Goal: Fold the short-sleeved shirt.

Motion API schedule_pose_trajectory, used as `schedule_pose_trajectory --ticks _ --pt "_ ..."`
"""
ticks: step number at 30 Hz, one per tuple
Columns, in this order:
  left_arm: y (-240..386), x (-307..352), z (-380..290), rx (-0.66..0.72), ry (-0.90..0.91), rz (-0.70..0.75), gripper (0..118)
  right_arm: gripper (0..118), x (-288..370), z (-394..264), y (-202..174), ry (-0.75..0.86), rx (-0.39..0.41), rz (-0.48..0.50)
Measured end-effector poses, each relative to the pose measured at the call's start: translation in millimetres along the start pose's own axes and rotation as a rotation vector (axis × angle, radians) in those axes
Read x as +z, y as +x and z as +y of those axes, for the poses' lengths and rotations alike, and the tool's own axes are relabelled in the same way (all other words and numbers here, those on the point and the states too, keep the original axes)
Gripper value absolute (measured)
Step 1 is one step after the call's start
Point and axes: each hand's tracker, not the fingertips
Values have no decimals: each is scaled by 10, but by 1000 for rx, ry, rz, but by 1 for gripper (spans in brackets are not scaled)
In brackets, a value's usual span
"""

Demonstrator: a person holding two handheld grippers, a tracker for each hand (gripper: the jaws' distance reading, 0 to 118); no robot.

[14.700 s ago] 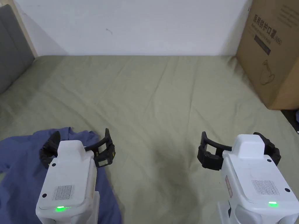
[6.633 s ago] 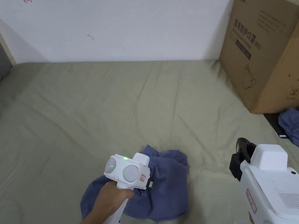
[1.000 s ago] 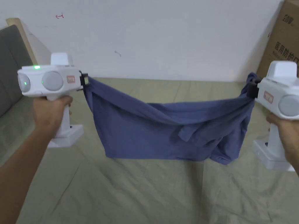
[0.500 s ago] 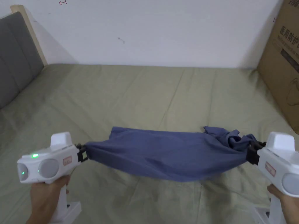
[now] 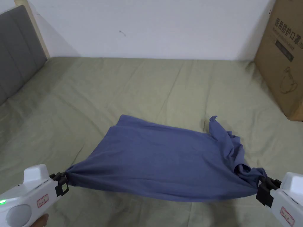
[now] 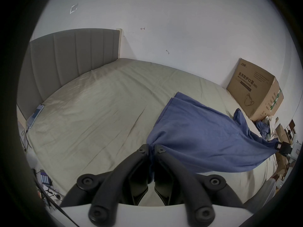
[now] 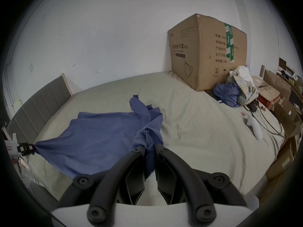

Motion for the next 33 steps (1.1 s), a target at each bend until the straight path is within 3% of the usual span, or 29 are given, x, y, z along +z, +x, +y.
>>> schedule_pose_trajectory --ticks 8,14,18,21,23,25,27,33 --pt "-47 75 -405 -24 -90 41 2 8 9 -523 132 -143 -20 -50" --pt "-79 -291 -632 -4 -228 107 2 8 -374 -808 204 -331 -42 -120" --pt "-100 -482 -700 20 -320 122 3 9 -487 -907 208 -370 -80 -123" --pt "-28 -463 -658 26 -318 139 32 17 -423 -805 152 -362 -70 -141" --pt "28 -422 -577 25 -315 147 76 42 -379 -723 160 -323 -36 -144" --pt "96 -335 -454 26 -260 124 102 77 -272 -528 134 -256 -21 -122" --pt "211 -197 -268 19 -174 79 103 90 -121 -299 59 -173 -14 -93" --pt "736 290 403 -30 75 -16 103 90 291 470 -199 111 27 -46"
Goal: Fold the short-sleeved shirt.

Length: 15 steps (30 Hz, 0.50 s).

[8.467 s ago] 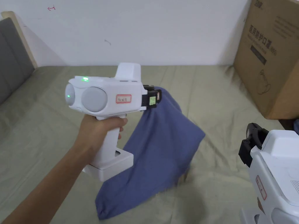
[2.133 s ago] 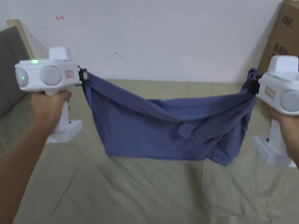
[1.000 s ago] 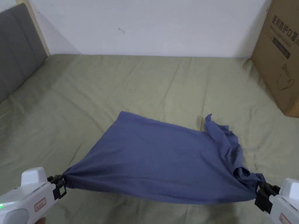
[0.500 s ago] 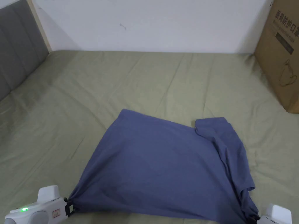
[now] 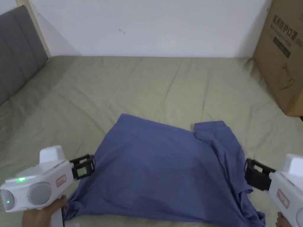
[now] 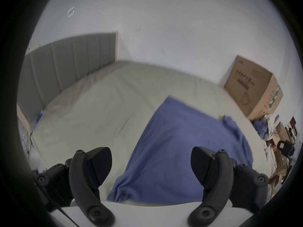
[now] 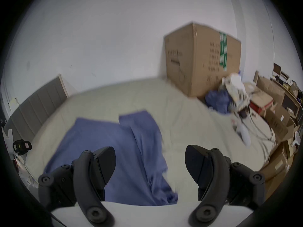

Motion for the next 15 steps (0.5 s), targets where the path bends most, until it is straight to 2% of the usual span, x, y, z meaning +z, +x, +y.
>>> schedule_pose_trajectory --ticks 4,7,9,10,12,13,15 --pt "297 224 332 -20 163 -41 103 90 176 366 -121 138 9 17" --pt "498 308 458 -63 276 -62 103 90 288 521 -234 225 37 -11" --pt "623 329 486 -93 327 -43 100 89 321 572 -293 263 67 -43" --pt "673 338 490 -107 348 -50 95 88 330 581 -317 272 79 -51" --pt "749 318 473 -115 375 -65 74 83 342 587 -369 288 104 -66" --pt "778 311 471 -121 377 -77 52 72 314 595 -362 292 113 -71" --pt "821 271 467 -125 381 -119 19 36 303 595 -394 299 123 -81"
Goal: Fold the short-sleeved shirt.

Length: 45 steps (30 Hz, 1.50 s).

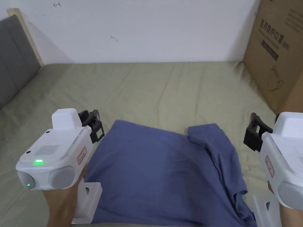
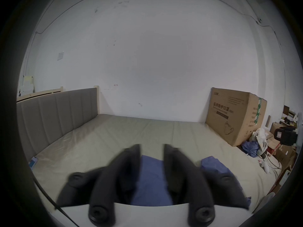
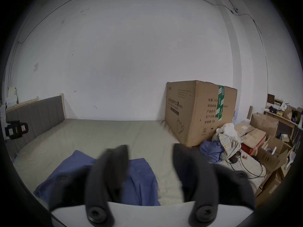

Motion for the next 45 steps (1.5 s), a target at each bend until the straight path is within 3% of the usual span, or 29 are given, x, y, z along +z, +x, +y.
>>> schedule_pose_trajectory --ticks 1,2,11,25,27,29,31,35,36,39,41,42,45 --pt "20 -30 -7 4 -5 -12 9 10 -14 -6 -13 4 6 -5" --pt "45 -61 -19 2 -7 -19 3 2 -56 -20 -4 6 9 -6" --pt "18 -746 -87 12 -134 -61 0 0 -390 -56 -22 -13 19 -7" --pt "-365 -3200 -505 -6 -557 -65 0 0 -1316 -265 -74 -130 43 -13" --pt "-421 -3504 -593 7 -638 -34 16 0 -1429 -315 -69 -147 50 -21" --pt "-432 -3696 -701 31 -694 -14 63 0 -1538 -364 -53 -164 51 -26" --pt "-438 -3882 -817 39 -726 19 95 0 -1625 -424 -46 -180 55 -33" --pt "-395 -4141 -1050 9 -787 32 97 0 -1760 -526 -19 -213 60 -46" --pt "-389 -4197 -1112 -10 -809 49 96 0 -1787 -548 -9 -221 61 -48" --pt "-298 -4278 -1251 -52 -835 60 76 0 -1817 -596 25 -238 63 -56" --pt "-280 -4334 -1353 -111 -831 67 69 0 -1840 -625 57 -254 61 -57" --pt "-265 -4304 -1330 -110 -810 54 57 0 -1847 -632 70 -262 60 -57" --pt "-193 -4205 -1277 -139 -780 25 4 0 -1909 -665 122 -295 39 -53"
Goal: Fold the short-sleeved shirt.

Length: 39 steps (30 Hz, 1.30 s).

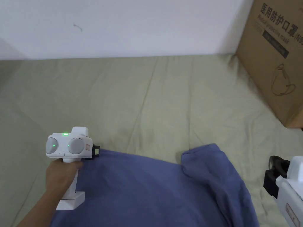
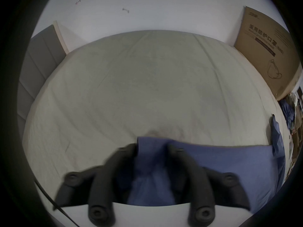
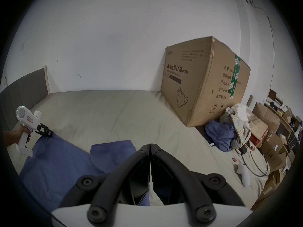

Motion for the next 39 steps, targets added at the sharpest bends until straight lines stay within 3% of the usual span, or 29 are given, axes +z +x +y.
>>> schedule_pose_trajectory --ticks 6,10,11,15,18,20,23,24,25,31,32,34,39 --pt "6 400 -54 1 117 -56 1 8 -522 19 87 -166 -95 92" --pt "-41 853 -99 3 168 -98 1 96 -1026 -90 39 -292 -76 136" --pt "-52 962 -106 2 178 -100 1 100 -1131 -120 16 -308 -76 130" --pt "-109 1151 -133 9 205 -115 1 99 -1549 -294 -77 -423 -27 115" --pt "-114 1227 -176 9 214 -118 1 89 -1665 -398 -221 -522 -4 100" --pt "-113 1252 -195 16 212 -122 1 63 -1691 -496 -275 -579 13 106" --pt "-112 1280 -244 22 210 -121 1 32 -1626 -543 -258 -550 -38 127" --pt "-113 1293 -261 24 208 -121 1 9 -1588 -511 -261 -545 -40 122" --pt "-116 1311 -282 26 207 -122 1 1 -1625 -525 -239 -542 -63 207" --pt "-217 1496 -389 54 224 -115 1 1 -1112 -231 -106 -364 -40 197" --pt "-246 1559 -412 67 232 -116 1 1 -999 -168 -36 -339 6 147" --pt "-316 1700 -448 96 250 -118 1 1 -812 -47 83 -275 20 147" --pt "-468 2227 -528 160 321 -126 1 0 -195 401 291 -97 21 148"
